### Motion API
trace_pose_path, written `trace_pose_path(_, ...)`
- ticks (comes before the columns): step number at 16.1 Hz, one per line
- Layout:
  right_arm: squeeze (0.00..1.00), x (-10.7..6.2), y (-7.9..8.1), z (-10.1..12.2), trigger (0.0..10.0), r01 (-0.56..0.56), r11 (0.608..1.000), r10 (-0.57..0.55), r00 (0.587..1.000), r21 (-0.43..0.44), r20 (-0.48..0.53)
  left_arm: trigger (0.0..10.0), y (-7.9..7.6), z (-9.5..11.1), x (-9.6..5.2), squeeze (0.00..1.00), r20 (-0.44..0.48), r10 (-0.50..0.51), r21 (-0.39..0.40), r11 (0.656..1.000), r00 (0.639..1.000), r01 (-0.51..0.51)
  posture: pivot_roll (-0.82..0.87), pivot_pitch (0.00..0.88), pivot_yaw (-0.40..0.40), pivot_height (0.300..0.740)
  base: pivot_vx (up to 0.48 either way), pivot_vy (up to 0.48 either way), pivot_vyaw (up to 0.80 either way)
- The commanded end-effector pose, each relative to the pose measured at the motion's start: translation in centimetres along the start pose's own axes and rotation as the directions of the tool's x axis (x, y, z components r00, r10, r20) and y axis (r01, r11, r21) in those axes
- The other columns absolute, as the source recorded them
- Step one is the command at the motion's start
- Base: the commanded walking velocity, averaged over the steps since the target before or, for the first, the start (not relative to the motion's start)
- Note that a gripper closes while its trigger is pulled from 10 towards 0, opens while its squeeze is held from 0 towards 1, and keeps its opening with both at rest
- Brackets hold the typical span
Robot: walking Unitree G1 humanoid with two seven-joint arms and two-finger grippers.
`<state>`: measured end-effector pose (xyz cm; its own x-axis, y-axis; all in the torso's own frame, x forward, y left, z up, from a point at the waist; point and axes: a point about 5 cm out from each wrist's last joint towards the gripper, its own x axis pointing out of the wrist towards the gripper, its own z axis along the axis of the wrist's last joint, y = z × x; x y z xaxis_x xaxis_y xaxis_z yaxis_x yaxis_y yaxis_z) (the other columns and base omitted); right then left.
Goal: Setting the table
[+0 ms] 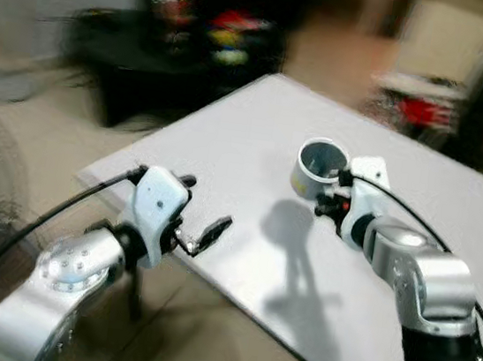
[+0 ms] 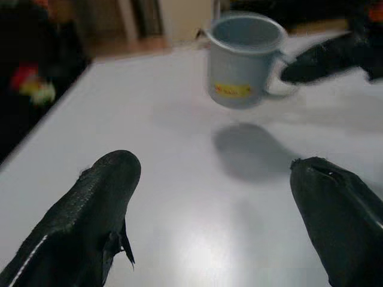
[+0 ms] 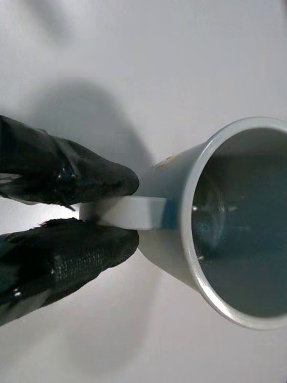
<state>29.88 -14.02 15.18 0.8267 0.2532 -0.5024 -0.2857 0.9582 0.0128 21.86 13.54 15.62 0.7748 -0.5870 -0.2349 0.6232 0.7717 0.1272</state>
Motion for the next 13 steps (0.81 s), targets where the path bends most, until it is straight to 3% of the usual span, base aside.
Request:
trace_pose_path(1, 0.0, -0.3, 0.0, 0.3, 10.0, -0.003, 1.0, 0.003, 1.0, -0.007, 0.011, 10.0, 0.0, 0.7, 0.2, 0.0, 0.013, -0.017, 0.022, 1.0, 1.0, 0.017, 0.1, 0.0, -0.072, 0.74, 0.0, 0.0, 0.0)
trace_pose_path(8, 0.0, -0.3, 0.4, 0.5, 10.0, -0.02, 1.0, 0.02, 1.0, -0.015, 0.015, 10.0, -0.1, 0.1, -0.1, 0.0, -0.017, -0.023, 0.006, 1.0, 1.0, 0.023, 0.11, 0.0, -0.077, 0.74, 0.0, 0.0, 0.0)
trace_pose_path(13, 0.0, 0.9, 0.2, 0.8, 10.0, -0.012, 1.0, 0.012, 1.0, -0.01, 0.024, 10.0, 0.0, 0.4, -0.1, 0.0, -0.016, -0.042, 0.011, 0.999, 0.999, 0.042, 0.12, 0.0, -0.091, 0.74, 0.0, 0.0, 0.0)
